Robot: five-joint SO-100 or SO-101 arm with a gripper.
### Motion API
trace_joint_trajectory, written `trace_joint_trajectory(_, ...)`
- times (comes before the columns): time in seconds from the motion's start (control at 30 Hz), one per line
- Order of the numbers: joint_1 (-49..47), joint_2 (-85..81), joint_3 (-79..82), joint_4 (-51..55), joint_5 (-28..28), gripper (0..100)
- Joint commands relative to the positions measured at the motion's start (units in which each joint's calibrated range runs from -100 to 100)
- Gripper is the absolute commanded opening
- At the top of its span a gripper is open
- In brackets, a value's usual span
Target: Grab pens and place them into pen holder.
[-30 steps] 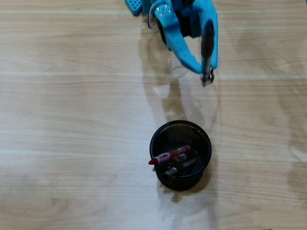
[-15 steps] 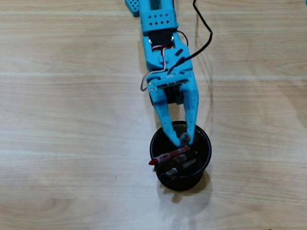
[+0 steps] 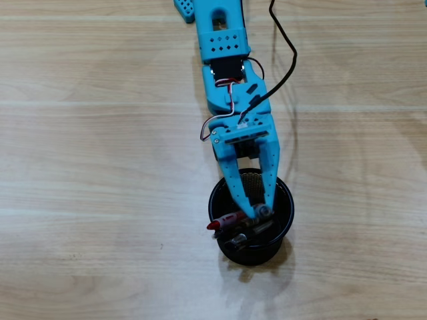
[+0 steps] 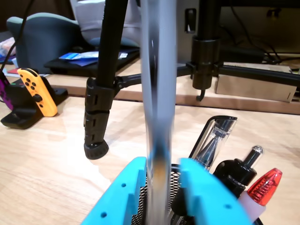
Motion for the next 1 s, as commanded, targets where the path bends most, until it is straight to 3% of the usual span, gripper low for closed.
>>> trace_joint_trajectory(0.0,-0.53,-1.01,-2.84,-1.21,0.22,13)
trace_joint_trajectory(0.3,-1.17,-7.56,-2.84,-1.12,0.77,13)
trace_joint_trajectory(0.37,-0.99,-12.18,-0.41,-0.52,2.96,13)
trace_joint_trajectory(0.5,-0.99,-23.78,11.49,-0.78,7.18,12)
trace_joint_trajectory(0.63,-0.63,-37.89,29.43,-1.12,7.89,1)
trace_joint_trajectory(0.97,3.01,-61.32,59.26,-0.43,15.00,2)
